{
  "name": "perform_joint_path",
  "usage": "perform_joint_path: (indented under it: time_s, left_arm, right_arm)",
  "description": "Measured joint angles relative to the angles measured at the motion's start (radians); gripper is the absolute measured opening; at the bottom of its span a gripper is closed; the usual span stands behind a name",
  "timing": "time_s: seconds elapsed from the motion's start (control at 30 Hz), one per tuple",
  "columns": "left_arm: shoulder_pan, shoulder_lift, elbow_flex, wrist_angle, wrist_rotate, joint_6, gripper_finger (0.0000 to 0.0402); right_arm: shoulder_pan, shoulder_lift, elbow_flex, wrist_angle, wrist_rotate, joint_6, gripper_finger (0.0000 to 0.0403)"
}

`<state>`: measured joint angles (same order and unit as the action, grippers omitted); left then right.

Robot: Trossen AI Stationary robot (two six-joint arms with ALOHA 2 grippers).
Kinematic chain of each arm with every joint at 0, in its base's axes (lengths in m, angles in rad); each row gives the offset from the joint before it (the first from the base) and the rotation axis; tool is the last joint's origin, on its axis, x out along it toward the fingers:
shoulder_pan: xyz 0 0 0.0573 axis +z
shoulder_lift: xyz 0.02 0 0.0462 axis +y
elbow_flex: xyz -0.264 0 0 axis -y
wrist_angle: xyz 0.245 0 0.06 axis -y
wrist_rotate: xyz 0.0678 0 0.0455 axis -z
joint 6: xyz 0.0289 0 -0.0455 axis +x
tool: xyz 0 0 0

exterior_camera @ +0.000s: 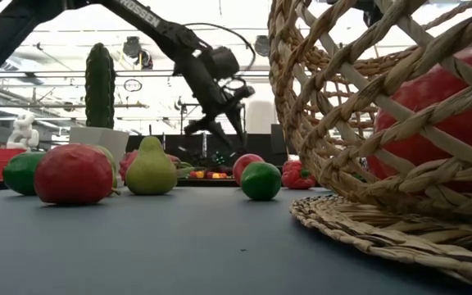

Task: Build produce basket
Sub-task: Put the red apple into the brown basket

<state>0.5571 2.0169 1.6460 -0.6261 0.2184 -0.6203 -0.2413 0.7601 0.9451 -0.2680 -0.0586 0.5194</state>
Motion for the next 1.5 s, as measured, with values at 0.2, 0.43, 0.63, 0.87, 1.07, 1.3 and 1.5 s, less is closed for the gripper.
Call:
perform_joint_path:
  time_s: [0.2, 0.43, 0.63, 0.87, 1.07, 1.3, 1.5]
  left_arm:
    - [0.051, 0.019, -0.001, -0.005, 0.069, 0.172, 0.0148]
    - [0.039, 0.025, -0.001, -0.058, 0.040, 0.279, 0.0195]
    - [-0.006, 0.025, -0.001, -0.071, -0.029, 0.321, 0.0221]
    - [-0.028, 0.025, -0.001, -0.056, -0.132, 0.304, 0.0215]
    - [-0.037, 0.025, -0.001, -0.032, -0.092, 0.276, 0.0202]
    - [-0.049, 0.020, -0.001, -0.010, -0.088, 0.146, 0.0213]
    - [-0.052, 0.016, 0.084, 0.010, -0.123, 0.116, 0.0273]
  right_arm:
    - [0.000, 0.000, 0.000, 0.000, 0.001, -0.005, 0.0139]
    - [0.000, 0.000, 0.000, 0.000, 0.001, -0.004, 0.0139]
    - [0.000, 0.000, 0.000, 0.001, 0.000, 0.014, 0.0139]
    - [0.000, 0.000, 0.000, 0.001, 0.002, 0.013, 0.0139]
    - [0.000, 0.000, 0.000, 0.001, 0.003, 0.017, 0.0139]
    - [0.000, 0.002, 0.000, 0.001, 0.004, 0.070, 0.0139]
    - [0.000, 0.002, 0.000, 0.001, 0.004, 0.074, 0.0139]
